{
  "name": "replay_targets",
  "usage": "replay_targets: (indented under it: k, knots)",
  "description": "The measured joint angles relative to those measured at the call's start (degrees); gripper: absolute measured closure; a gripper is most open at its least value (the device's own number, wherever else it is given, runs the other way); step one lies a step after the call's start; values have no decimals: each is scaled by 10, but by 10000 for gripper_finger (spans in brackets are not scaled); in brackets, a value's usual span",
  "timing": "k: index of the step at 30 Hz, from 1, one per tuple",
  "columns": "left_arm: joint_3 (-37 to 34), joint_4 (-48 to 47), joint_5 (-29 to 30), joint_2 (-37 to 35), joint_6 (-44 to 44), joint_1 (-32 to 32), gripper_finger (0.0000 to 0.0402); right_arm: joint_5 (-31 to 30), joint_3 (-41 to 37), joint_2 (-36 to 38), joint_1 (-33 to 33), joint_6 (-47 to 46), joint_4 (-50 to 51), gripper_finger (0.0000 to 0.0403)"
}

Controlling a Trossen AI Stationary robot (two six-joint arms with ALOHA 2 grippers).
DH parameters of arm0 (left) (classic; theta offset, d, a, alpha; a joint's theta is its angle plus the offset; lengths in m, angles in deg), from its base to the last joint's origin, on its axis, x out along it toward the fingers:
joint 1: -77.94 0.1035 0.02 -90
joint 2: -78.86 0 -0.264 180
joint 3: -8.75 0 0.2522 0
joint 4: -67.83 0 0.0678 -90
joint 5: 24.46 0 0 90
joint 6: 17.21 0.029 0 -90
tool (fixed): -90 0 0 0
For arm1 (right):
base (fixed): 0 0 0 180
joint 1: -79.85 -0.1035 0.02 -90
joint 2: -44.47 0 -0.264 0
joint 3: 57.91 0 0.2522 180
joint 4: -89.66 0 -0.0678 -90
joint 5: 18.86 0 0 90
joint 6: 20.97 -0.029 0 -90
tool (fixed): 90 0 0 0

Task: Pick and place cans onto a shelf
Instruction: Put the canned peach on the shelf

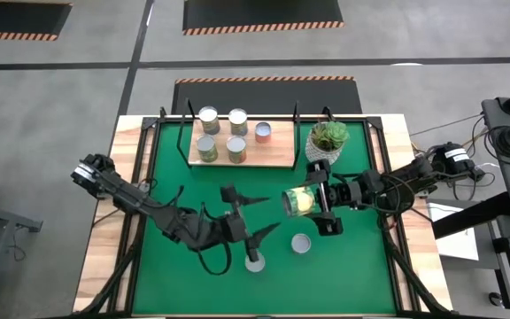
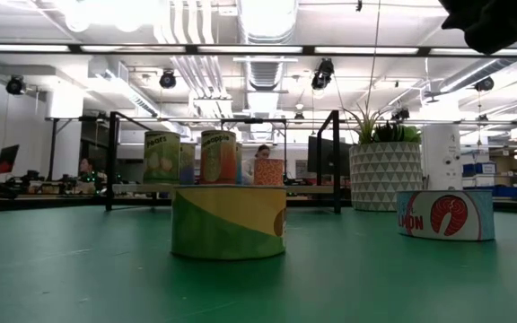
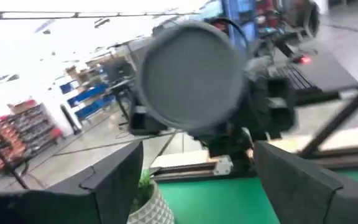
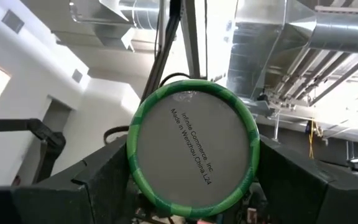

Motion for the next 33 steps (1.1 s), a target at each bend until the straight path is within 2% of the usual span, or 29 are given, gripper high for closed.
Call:
replay_targets:
  k: [5,10,13,20,26,33]
  knots:
    - [2,0,-6,0,-5,11,79,-10,0,0,0,15,4,108]
    - [2,40,-68,0,29,10,46,-12,0,0,4,28,13,108]
    - [2,50,-67,0,44,14,34,-12,0,0,4,30,14,108]
    - [3,70,-79,0,56,45,31,-12,0,0,4,30,15,108]
    - [3,70,-151,0,53,64,31,-11,0,0,4,34,18,108]
    - [3,70,-171,0,46,83,31,-14,0,0,4,41,23,108]
